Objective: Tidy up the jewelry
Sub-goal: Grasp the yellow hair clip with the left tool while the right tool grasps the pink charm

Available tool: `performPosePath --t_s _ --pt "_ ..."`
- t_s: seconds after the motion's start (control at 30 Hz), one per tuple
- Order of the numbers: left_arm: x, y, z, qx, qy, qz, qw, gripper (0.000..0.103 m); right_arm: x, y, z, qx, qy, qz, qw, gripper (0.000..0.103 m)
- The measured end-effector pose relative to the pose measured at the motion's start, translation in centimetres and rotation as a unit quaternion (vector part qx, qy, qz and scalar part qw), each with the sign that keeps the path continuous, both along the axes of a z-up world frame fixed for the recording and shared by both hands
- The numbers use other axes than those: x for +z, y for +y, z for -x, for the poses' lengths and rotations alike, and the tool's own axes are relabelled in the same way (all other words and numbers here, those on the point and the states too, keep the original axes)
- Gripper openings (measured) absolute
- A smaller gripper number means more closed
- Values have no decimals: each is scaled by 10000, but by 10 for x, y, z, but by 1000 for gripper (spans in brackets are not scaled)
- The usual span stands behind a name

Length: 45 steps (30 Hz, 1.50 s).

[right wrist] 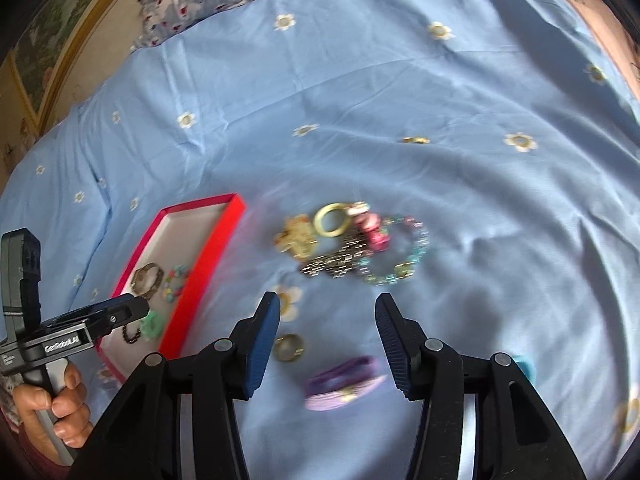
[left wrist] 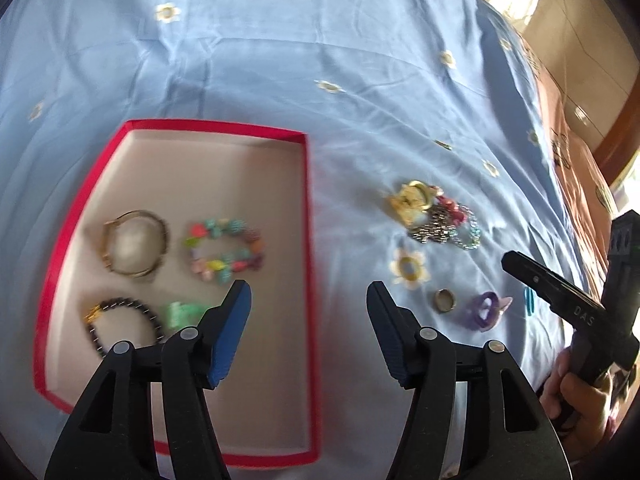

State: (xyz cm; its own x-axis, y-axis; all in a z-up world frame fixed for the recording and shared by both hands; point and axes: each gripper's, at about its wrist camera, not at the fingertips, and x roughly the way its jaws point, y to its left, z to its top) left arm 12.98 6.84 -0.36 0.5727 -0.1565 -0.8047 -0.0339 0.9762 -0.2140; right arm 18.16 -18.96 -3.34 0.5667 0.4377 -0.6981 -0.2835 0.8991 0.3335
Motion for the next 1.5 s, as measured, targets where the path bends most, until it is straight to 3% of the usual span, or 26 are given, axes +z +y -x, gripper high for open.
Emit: performPosePath --t_s 0.33,0.5,0.87,1.07,1.17,1.23,1.3,1.5 --pt "-4 -32 -34 -356 68 76 9993 60 -3 -17 -21 -114 -19 12 9999 50" --pt "-6 -43 -54 -498 124 210 9985 60 -7 -10 -39 97 -1 87 9999 41" --pt "-12 -61 -106 -760 320 580 9949 60 -25 5 -72 557 174 432 9974 40" --pt "-32 -69 -133 -721 597 738 9929 60 -31 1 -76 549 235 376 9975 40" --pt "-41 -67 -139 -705 680 844 9916 56 -31 3 -77 599 212 397 9972 40" --pt "-46 -66 -140 -732 715 893 9907 39 -31 6 -78 645 188 450 9967 40" --pt "-48 -65 -141 -802 722 969 9894 31 -32 9 -80 674 173 499 9963 40" --pt "-43 -65 -133 -901 535 778 9914 30 -38 15 -87 681 192 644 9954 31"
